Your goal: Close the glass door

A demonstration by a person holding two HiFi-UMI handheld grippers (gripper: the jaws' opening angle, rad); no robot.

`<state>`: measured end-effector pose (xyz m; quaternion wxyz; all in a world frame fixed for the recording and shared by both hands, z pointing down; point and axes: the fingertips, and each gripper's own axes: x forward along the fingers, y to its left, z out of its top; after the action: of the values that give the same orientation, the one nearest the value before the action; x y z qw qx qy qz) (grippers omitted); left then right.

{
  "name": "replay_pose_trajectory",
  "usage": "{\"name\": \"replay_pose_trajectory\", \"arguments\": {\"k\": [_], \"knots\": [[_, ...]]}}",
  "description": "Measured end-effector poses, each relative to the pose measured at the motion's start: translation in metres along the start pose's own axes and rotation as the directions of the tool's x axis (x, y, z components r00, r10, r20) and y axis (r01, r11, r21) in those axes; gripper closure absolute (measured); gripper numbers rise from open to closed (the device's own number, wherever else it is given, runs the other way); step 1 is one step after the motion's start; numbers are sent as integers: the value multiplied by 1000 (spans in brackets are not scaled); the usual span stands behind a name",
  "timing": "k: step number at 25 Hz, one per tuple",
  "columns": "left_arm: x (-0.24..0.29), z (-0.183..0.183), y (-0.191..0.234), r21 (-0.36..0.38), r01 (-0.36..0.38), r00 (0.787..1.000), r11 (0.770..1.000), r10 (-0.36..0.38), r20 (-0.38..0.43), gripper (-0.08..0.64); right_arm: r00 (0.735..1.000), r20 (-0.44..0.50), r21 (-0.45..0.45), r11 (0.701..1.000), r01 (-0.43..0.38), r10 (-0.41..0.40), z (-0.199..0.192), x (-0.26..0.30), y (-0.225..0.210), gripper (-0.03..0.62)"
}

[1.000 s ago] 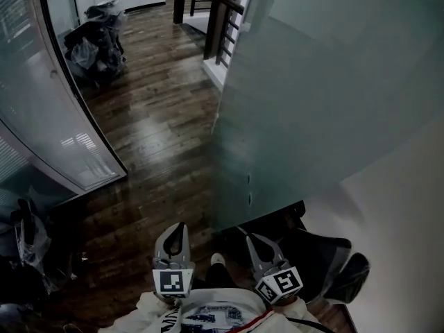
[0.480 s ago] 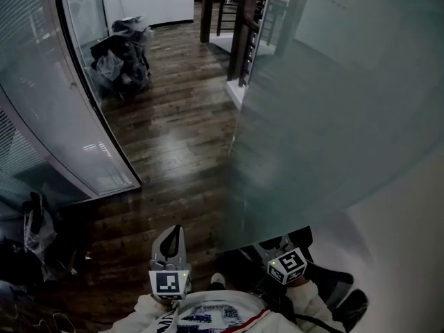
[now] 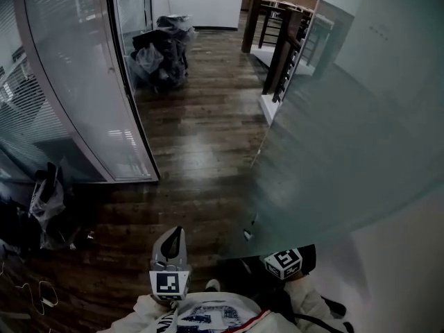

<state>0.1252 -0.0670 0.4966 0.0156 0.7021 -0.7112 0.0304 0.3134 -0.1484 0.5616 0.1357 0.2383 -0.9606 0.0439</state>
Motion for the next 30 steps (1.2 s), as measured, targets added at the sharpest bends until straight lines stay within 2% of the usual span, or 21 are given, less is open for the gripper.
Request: {"name": "replay_pose_trajectory", "arguments": {"k": [6,12,17,21,25,30], "knots": [[-14,-1,0,-4,-40,999,999,40,-33,557,997,73,4,1000,-9,9,17,11,2,456],[-18,-7,18,2,-92,995,996,92,-35,557,996,90,2,1000,-27,27,23,35,12,463],[-6,-10,38,-15,-104,994,994,103,-29,557,996,75,5,999,-43,42,27,62,21,466],[7,-7,62,-13,-100,995,995,100,-14,557,998,52,18,999,-27,26,26,84,25,468],[21,7,93,-18,-108,994,994,107,-18,557,998,62,25,999,-23,22,42,115,34,469],[32,-6,128,0,-124,992,992,124,-30,557,996,80,48,998,34,-38,54,151,39,469]]}}
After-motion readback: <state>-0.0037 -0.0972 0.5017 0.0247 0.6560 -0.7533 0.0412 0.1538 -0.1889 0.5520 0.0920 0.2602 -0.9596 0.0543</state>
